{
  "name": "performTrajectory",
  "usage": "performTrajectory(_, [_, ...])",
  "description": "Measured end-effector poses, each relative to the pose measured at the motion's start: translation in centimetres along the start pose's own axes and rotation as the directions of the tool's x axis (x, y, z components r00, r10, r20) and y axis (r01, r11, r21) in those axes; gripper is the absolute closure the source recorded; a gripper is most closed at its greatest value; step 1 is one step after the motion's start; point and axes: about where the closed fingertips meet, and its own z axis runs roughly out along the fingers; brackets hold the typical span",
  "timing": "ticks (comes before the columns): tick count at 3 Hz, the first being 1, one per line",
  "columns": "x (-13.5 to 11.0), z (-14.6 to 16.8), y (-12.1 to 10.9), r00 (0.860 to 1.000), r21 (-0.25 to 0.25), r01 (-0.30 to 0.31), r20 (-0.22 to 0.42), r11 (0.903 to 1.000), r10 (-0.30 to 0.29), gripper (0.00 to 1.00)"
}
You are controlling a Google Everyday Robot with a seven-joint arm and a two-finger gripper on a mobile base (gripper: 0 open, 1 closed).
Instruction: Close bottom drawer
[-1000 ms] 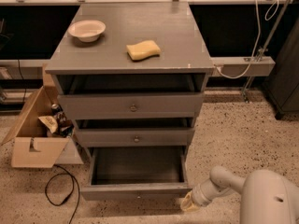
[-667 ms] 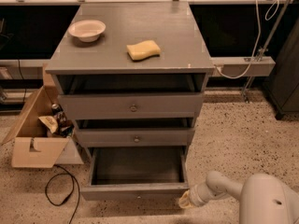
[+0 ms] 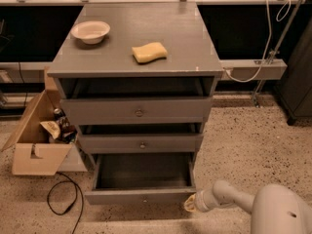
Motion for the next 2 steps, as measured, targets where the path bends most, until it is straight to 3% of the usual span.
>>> performTrajectory(1, [-0.13, 0.69, -1.81, 1.000, 0.033, 0.008, -0.007, 0.9994, -0.008, 1.00])
performTrajectory(2, [-0.17, 0.78, -2.05, 1.000, 0.040, 0.007, -0.005, 0.9992, -0.007, 1.00])
